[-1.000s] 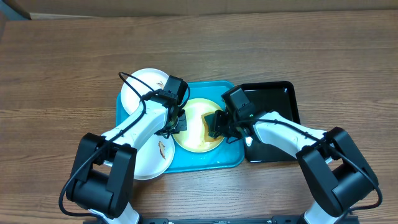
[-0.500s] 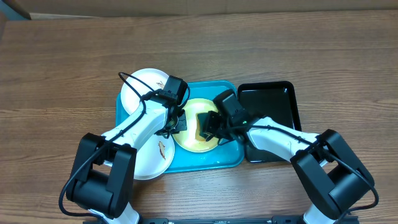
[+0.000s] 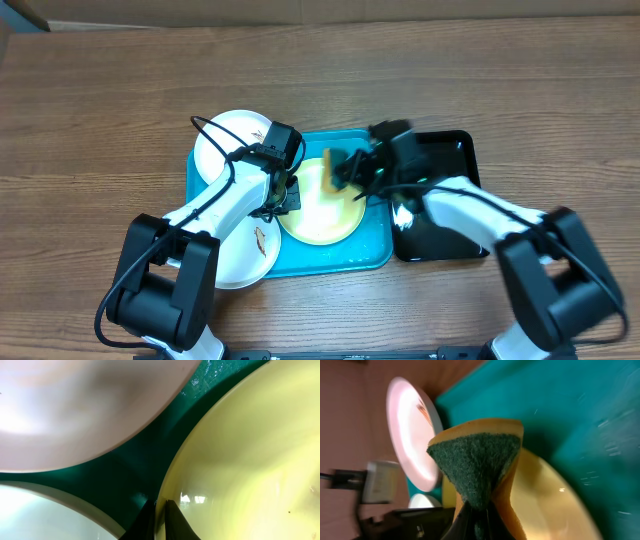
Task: Clean dirty plates on tray and stack at the side
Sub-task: 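Return the sponge to the black tray with the right gripper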
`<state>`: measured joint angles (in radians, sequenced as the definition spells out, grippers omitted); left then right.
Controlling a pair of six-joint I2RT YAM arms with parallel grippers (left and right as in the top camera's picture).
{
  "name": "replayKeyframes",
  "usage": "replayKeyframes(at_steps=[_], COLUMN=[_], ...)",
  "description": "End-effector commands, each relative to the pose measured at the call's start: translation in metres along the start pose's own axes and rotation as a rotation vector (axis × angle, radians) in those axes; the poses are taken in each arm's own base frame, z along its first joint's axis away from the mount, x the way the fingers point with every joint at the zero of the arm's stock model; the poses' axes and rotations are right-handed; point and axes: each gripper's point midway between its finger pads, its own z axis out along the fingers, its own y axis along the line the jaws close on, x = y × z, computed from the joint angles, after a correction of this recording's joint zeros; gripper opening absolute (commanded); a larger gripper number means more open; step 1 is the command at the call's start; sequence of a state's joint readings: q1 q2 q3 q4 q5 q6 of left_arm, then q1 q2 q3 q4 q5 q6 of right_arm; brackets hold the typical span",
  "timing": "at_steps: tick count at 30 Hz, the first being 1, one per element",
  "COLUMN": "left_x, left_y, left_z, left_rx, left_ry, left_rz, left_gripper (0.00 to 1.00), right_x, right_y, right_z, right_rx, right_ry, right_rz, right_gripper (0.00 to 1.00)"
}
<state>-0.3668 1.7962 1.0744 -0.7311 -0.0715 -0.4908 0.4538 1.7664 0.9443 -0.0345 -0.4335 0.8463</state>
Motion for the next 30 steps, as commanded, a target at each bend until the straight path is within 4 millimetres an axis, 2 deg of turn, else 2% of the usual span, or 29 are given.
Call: replayKeyframes(at_steps=[1, 3, 7, 11, 13, 15, 20, 24, 30], left_x=[0.0, 0.0, 0.0, -0.001, -0.002, -0.002, -0.007, -0.007, -0.006], left_y=[-0.005, -0.005, -0.005, -0.005, -0.007, -0.008, -0.011, -0.011, -0.015], left_z=[-0.001, -0.001, -0.002, -0.002, -0.002, -0.002, -0.002, -0.002, -0.002], left_rx=[0.014, 0.014, 0.014, 0.016, 0.023, 0.027, 0.039, 0.043, 0.063], left_ry=[0.002, 0.002, 0.001, 0.0, -0.004, -0.007, -0.027, -0.026, -0.018], left_rz=[0.022, 0.022, 0.022, 0.022, 0.021, 0.021, 0.018, 0.019, 0.019], left_gripper=[0.09, 0.09, 0.09, 0.09, 0.1, 0.11, 0.13, 0.13, 0.14], right_x=[-0.028, -0.033, -0.033, -0.032, -0.033, -0.036, -0.056, -0.066, -0.07], right_y=[0.032, 0.018, -0.033, -0.1, -0.122, -0.136, -0.151, -0.151, -0.149], right_z=[-0.046, -0.062, -0.084, -0.106, -0.117, -0.126, -0.143, -0.146, -0.146], right_rx=[-0.086, -0.04, 0.12, 0.427, 0.555, 0.645, 0.791, 0.82, 0.814], right_ry=[-0.065, -0.072, -0.033, -0.026, -0.03, -0.041, -0.127, -0.164, -0.176], right_rz=[-0.102, -0.122, -0.156, -0.185, -0.215, -0.247, -0.289, -0.331, -0.343], right_gripper=[0.04, 0.04, 0.04, 0.04, 0.04, 0.04, 0.04, 0.04, 0.04])
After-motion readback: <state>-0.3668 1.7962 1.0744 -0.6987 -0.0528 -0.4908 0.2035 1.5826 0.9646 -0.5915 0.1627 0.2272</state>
